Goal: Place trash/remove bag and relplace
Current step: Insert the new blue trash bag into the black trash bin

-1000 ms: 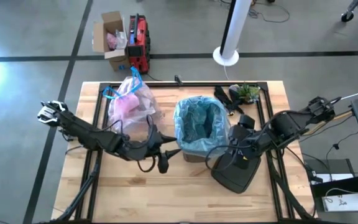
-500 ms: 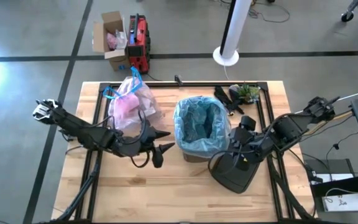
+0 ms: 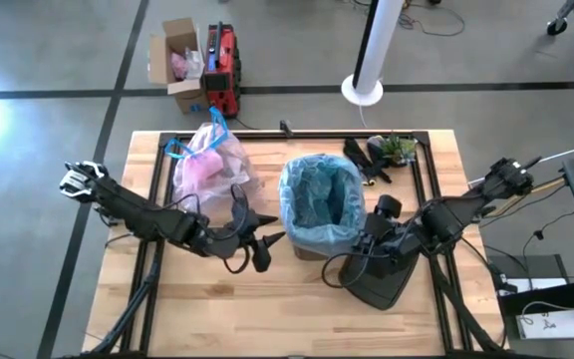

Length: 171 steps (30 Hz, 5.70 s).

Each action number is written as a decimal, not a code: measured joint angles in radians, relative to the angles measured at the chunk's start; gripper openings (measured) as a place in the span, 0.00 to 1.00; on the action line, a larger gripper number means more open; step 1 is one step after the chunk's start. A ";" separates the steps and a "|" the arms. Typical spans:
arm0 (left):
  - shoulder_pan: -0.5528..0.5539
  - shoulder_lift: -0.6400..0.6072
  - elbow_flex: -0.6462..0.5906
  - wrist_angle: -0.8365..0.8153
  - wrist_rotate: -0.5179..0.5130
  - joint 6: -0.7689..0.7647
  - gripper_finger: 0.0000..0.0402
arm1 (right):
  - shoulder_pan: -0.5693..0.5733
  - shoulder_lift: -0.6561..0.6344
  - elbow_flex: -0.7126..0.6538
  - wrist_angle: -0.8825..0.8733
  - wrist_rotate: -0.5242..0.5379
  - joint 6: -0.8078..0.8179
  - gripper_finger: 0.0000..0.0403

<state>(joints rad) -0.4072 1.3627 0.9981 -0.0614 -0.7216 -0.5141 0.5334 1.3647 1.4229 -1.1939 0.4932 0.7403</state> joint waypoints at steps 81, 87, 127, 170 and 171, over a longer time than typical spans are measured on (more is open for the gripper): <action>0.022 -0.039 -0.002 0.107 0.008 0.166 0.42 | -0.448 0.195 0.307 0.026 -0.295 -0.307 0.58; 0.030 -0.084 -0.002 0.130 0.032 0.238 0.40 | -0.404 0.128 0.307 0.038 -0.282 -0.212 0.61; 0.182 -0.251 -0.002 -0.149 0.321 0.164 0.04 | -0.570 0.224 0.295 0.154 -0.494 -0.413 0.25; 0.231 -0.296 -0.004 -0.165 0.350 0.181 0.01 | -0.529 0.402 0.328 0.145 -0.487 -0.334 0.00; 0.231 -0.297 -0.004 -0.165 0.350 0.180 0.01 | -0.529 0.408 0.328 0.148 -0.461 -0.327 0.00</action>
<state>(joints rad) -0.1764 1.0660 0.9943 -0.2260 -0.3717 -0.3341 0.0045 1.7732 1.7508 -1.0459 0.0317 0.4128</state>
